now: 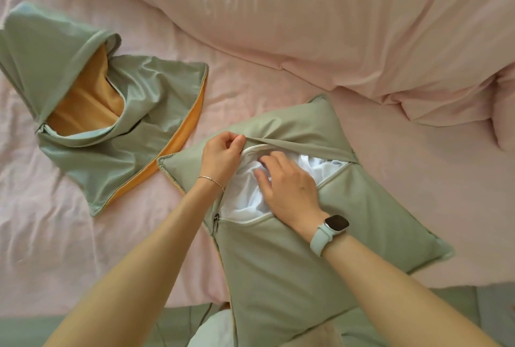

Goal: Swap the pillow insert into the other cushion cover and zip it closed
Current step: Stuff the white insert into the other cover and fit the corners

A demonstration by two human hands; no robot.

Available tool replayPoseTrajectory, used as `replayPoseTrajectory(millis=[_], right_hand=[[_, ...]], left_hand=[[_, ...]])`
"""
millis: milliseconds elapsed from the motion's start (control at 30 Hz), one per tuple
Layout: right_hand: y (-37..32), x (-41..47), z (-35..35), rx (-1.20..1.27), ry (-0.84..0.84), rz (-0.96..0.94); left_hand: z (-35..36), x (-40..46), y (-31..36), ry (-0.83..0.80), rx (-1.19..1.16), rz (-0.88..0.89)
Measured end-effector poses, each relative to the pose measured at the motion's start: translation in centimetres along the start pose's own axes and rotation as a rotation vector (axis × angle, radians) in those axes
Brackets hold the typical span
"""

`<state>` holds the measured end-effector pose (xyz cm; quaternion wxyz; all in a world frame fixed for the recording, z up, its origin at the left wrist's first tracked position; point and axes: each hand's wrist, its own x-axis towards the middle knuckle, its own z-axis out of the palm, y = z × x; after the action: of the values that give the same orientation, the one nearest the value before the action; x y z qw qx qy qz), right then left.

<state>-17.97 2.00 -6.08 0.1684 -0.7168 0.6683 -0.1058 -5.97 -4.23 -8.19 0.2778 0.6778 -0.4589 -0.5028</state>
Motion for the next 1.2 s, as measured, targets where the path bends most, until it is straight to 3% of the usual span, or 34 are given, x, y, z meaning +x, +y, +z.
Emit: replayPoseTrajectory(millis=[167, 400, 533, 667, 767, 900, 967, 1067, 1200], right_hand=[[-1.0, 1.2, 0.5, 0.105, 0.016, 0.331], [-0.5, -0.9, 2.7, -0.261, 0.041, 0.103], [0.5, -2.8, 2.3, -0.166, 0.120, -0.079], [1.6, -1.8, -0.7, -0.065, 0.298, -0.138], [3.7, 1.5, -1.8, -0.156, 0.236, -0.149], [5.2, 4.7, -2.1, -0.094, 0.159, -0.278], [5.3, 5.5, -3.2, -0.093, 0.188, -0.267], [5.2, 6.0, -4.8, -0.093, 0.266, -0.191], [5.1, 5.9, -4.4, -0.096, 0.116, -0.078]], left_hand=[[-0.2, -0.3, -0.8, 0.002, 0.008, 0.073], [-0.5, -0.4, -1.2, 0.020, 0.017, 0.044], [-0.1, -0.8, -1.0, 0.036, 0.097, 0.020], [-0.6, -0.3, -0.8, -0.055, 0.070, 0.037], [-0.7, -0.3, -0.2, -0.129, 0.003, 0.070], [-0.9, 0.2, 1.4, -0.250, 0.038, 0.106], [-0.9, 0.8, 3.0, -0.214, 0.105, 0.160], [-0.4, 1.3, 5.0, -0.044, 0.389, 0.288], [-0.1, 0.6, 4.9, 0.308, 0.506, 0.704]])
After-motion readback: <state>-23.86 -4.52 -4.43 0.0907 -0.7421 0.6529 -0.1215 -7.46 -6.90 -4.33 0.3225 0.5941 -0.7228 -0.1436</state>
